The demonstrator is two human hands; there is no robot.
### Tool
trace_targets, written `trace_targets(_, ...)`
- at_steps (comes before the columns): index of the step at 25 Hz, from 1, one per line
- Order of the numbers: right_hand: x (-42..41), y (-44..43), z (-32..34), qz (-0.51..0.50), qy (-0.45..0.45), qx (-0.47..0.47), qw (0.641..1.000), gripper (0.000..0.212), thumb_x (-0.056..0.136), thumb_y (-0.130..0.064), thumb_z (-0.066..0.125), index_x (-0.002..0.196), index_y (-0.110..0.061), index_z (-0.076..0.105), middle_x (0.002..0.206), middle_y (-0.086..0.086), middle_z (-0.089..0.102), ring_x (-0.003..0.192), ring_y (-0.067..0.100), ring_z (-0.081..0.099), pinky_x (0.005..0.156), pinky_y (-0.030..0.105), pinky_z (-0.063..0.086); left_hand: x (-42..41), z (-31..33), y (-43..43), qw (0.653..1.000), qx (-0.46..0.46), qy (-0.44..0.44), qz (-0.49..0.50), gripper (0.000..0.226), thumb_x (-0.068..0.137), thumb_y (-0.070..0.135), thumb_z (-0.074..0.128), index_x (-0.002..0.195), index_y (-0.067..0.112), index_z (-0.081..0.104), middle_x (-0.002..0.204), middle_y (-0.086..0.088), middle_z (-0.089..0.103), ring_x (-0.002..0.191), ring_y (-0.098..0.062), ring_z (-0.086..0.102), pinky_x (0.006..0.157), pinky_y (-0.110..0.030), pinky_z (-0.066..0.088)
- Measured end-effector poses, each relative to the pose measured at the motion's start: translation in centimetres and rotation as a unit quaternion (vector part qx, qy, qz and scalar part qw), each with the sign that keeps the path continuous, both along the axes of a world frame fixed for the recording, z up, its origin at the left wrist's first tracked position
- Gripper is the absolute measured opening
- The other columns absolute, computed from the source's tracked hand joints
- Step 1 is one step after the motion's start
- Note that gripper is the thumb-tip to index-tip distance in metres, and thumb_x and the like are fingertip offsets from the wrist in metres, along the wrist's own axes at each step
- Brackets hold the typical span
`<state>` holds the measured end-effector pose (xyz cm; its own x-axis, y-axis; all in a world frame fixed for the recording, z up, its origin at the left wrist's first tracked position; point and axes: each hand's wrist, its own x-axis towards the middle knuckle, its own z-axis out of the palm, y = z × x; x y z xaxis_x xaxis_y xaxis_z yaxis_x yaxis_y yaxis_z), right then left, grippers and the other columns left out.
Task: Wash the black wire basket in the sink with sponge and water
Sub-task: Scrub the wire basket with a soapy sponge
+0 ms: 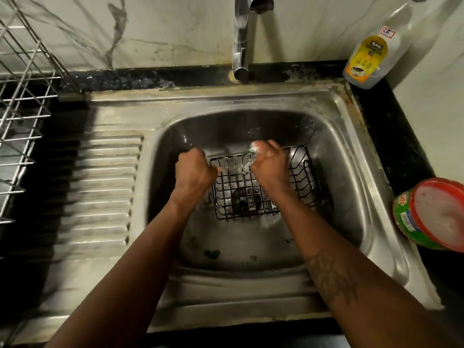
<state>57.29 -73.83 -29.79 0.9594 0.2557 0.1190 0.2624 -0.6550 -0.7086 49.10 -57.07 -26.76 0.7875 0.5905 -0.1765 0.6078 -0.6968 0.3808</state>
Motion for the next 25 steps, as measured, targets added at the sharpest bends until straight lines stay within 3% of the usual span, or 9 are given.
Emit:
trace_targets(3, 1.5, -1.9, 0.2, -0.152, -0.013, 0.009, 0.988, 0.03, 0.087, -0.002, 0.058, 0.113, -0.009, 0.072, 0.106, 0.015, 0.068, 0.089, 0.026, 0.063, 0.067, 0.015, 0.042, 3.2, 0.8, -2.7, 0.98, 0.009, -0.029, -0.196, 0.026, 0.092, 0.033, 0.067, 0.106, 0.011, 0.07, 0.092, -0.014, 0.073, 0.089, -0.034, 0.07, 0.082, -0.042, 0.059)
trace_targets(5, 2.2, -3.0, 0.5, -0.209, -0.023, 0.031, 0.977, 0.034, 0.079, -0.001, 0.057, 0.108, -0.006, 0.074, 0.102, 0.018, 0.073, 0.091, 0.032, 0.067, 0.078, 0.029, 0.051, 4.6, 1.5, -4.6, 0.959, 0.013, -0.005, -0.282, 0.026, 0.098, 0.036, 0.061, 0.097, 0.011, 0.068, 0.092, -0.013, 0.07, 0.086, -0.033, 0.068, 0.081, -0.041, 0.058)
trace_targets(7, 2.4, -4.0, 0.8, -0.222, -0.033, 0.061, 0.973, 0.035, 0.075, -0.003, 0.055, 0.103, -0.006, 0.075, 0.099, 0.016, 0.075, 0.09, 0.031, 0.069, 0.082, 0.032, 0.053, 5.0, 2.2, -5.3, 0.959, 0.062, -0.004, -0.277, 0.029, 0.098, 0.038, 0.06, 0.091, 0.011, 0.068, 0.089, -0.011, 0.066, 0.081, -0.03, 0.066, 0.077, -0.04, 0.057)
trace_targets(12, 2.7, -3.9, 1.5, -0.201, 0.021, 0.164, 0.966, 0.023, 0.085, -0.001, 0.062, 0.102, -0.01, 0.074, 0.088, -0.003, 0.071, 0.08, 0.01, 0.068, 0.07, 0.004, 0.047, 2.1, 2.5, -3.6, 0.971, 0.088, 0.03, -0.219, 0.019, 0.083, 0.019, 0.069, 0.068, 0.011, 0.06, 0.066, -0.006, 0.062, 0.062, -0.028, 0.066, 0.055, -0.03, 0.049)
trace_targets(15, 2.3, -2.7, 1.0, -0.168, 0.038, 0.189, 0.967, 0.006, 0.085, -0.008, 0.073, 0.09, -0.012, 0.074, 0.082, -0.003, 0.075, 0.071, 0.004, 0.07, 0.069, 0.016, 0.057, 0.1, 2.1, -2.2, 0.984, -0.013, 0.044, -0.174, 0.016, 0.078, 0.015, 0.067, 0.069, 0.005, 0.059, 0.057, -0.002, 0.056, 0.046, -0.016, 0.055, 0.041, -0.024, 0.046)
trace_targets(18, 1.8, -1.6, -0.3, -0.145, 0.039, 0.157, 0.976, 0.012, 0.081, -0.009, 0.073, 0.086, -0.019, 0.069, 0.083, -0.001, 0.073, 0.076, 0.015, 0.069, 0.072, 0.035, 0.061, -2.1, 1.1, -1.0, 0.974, -0.179, 0.072, -0.117, 0.028, 0.088, 0.031, 0.062, 0.075, 0.007, 0.061, 0.052, -0.002, 0.062, 0.041, -0.019, 0.063, 0.037, -0.02, 0.043)
trace_targets(19, 1.7, -1.3, -0.5, -0.139, 0.049, 0.125, 0.981, 0.018, 0.082, -0.01, 0.071, 0.094, -0.022, 0.068, 0.091, 0.001, 0.071, 0.084, 0.02, 0.066, 0.074, 0.034, 0.059, -2.2, 1.0, -0.9, 0.972, -0.201, 0.075, -0.098, 0.033, 0.09, 0.038, 0.061, 0.077, 0.007, 0.063, 0.053, -0.002, 0.063, 0.046, -0.02, 0.067, 0.04, -0.021, 0.046)
trace_targets(22, 1.6, 0.2, -0.7, -0.077, 0.054, 0.022, 0.995, 0.038, 0.089, -0.01, 0.066, 0.123, -0.025, 0.07, 0.112, 0.006, 0.065, 0.102, 0.02, 0.06, 0.083, 0.015, 0.045, 0.1, 0.4, -0.7, 0.994, -0.038, 0.056, -0.08, 0.04, 0.088, 0.049, 0.064, 0.077, 0.011, 0.067, 0.068, -0.003, 0.063, 0.071, -0.025, 0.068, 0.064, -0.029, 0.054)
trace_targets(25, 1.6, 2.1, -0.5, 0.007, 0.008, -0.016, 1.0, 0.031, 0.09, -0.004, 0.067, 0.118, -0.013, 0.075, 0.109, 0.01, 0.069, 0.094, 0.017, 0.065, 0.071, -0.006, 0.033, 2.4, 1.1, -1.2, 0.996, -0.06, 0.034, -0.059, 0.022, 0.083, 0.018, 0.065, 0.07, 0.001, 0.064, 0.064, -0.007, 0.061, 0.072, -0.028, 0.071, 0.064, -0.029, 0.056)
